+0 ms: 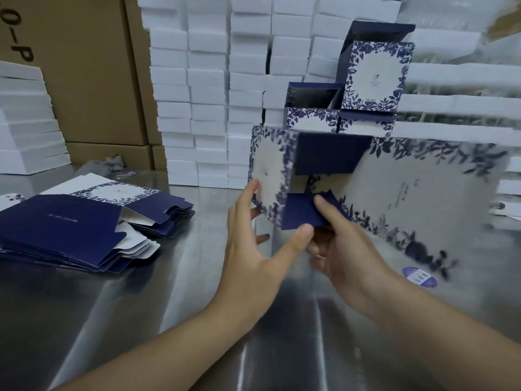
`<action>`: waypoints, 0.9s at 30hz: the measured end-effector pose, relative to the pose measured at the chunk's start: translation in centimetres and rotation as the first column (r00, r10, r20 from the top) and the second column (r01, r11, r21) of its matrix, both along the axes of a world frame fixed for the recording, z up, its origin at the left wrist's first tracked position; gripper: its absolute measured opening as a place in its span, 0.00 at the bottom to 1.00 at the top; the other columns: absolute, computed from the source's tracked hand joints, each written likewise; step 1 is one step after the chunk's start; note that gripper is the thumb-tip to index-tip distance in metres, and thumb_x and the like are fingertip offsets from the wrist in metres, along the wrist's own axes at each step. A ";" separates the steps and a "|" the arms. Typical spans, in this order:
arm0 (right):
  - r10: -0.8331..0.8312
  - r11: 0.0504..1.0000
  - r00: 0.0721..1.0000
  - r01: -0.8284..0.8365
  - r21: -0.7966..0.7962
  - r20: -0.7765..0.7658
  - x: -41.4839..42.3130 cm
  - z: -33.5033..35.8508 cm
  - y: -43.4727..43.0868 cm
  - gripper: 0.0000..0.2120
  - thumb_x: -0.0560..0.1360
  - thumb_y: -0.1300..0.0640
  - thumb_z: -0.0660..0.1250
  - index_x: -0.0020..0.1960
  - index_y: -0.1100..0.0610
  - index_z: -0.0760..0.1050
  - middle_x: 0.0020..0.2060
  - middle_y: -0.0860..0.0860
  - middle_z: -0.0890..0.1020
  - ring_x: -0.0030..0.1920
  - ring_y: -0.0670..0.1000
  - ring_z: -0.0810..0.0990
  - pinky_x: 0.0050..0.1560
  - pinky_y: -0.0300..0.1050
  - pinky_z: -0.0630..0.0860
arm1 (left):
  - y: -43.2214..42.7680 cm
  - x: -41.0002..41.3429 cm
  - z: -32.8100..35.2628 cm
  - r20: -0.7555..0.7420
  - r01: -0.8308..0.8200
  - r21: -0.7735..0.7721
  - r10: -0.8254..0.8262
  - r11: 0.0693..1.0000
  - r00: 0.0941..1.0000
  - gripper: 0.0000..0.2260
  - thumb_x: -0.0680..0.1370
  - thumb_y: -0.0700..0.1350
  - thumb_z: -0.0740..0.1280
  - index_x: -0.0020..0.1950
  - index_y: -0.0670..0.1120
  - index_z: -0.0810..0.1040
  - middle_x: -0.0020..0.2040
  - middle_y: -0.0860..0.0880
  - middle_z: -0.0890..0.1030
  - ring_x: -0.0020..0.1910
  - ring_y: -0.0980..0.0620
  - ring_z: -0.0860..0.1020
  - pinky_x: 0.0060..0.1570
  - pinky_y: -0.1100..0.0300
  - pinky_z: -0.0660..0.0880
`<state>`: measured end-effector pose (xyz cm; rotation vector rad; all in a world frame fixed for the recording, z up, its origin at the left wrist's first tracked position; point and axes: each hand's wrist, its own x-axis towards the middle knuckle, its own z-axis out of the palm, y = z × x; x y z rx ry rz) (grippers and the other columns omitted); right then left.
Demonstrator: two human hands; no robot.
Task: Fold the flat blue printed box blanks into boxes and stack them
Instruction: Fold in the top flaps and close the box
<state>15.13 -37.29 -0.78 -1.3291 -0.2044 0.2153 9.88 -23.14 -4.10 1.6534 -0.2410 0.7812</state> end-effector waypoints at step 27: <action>0.060 0.998 0.997 -0.060 0.000 -0.056 -1.9 -1.3 1.8 0.22 0.79 0.52 0.67 0.28 0.53 0.72 0.25 0.50 0.70 0.24 0.47 0.66 0.26 0.38 0.65 | -0.9 -0.1 0.7 -0.382 0.084 -0.398 -0.249 0.914 0.890 0.27 0.84 0.49 0.64 0.24 0.52 0.71 0.27 0.49 0.76 0.30 0.51 0.76 0.36 0.61 0.76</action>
